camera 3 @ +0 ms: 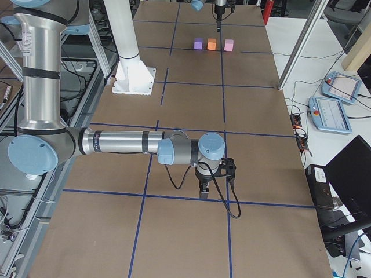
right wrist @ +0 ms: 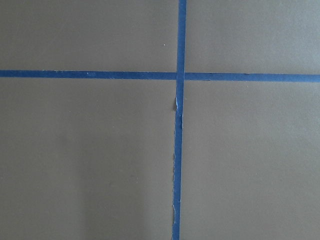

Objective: Arrange blocks in a line

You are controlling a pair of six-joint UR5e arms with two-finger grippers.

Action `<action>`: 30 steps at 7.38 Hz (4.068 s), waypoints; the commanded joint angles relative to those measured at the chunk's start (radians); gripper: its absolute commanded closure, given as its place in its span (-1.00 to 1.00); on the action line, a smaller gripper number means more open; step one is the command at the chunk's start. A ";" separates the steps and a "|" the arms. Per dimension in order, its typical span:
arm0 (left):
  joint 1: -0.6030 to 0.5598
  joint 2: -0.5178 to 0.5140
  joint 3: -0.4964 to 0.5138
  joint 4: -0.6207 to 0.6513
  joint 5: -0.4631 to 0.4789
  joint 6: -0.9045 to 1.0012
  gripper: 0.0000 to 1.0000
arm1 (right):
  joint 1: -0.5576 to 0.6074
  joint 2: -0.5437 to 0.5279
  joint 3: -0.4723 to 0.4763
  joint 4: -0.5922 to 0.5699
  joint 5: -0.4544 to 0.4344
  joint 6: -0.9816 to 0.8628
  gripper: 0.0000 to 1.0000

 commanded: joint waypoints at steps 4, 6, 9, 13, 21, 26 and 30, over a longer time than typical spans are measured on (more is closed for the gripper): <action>-0.323 0.020 0.121 0.103 -0.009 0.414 -1.00 | -0.001 0.000 0.000 0.000 0.000 0.000 -1.00; -0.443 0.099 0.251 0.091 -0.092 0.714 -1.00 | -0.001 0.000 0.000 0.000 0.000 0.000 -1.00; -0.481 0.253 0.270 0.004 -0.096 0.814 -1.00 | 0.000 0.000 -0.002 0.000 0.000 0.000 -1.00; -0.505 0.258 0.270 0.011 -0.093 0.812 -1.00 | 0.000 0.000 0.000 0.000 0.000 0.000 -1.00; -0.533 0.264 0.270 0.082 -0.174 0.799 -1.00 | -0.001 0.000 0.000 0.000 0.000 0.000 -1.00; -0.533 0.264 0.268 0.079 -0.170 0.800 -1.00 | 0.000 0.000 0.000 0.000 0.000 0.000 -1.00; -0.531 0.261 0.268 0.076 -0.164 0.800 -1.00 | -0.001 0.000 0.000 0.000 0.000 0.000 -1.00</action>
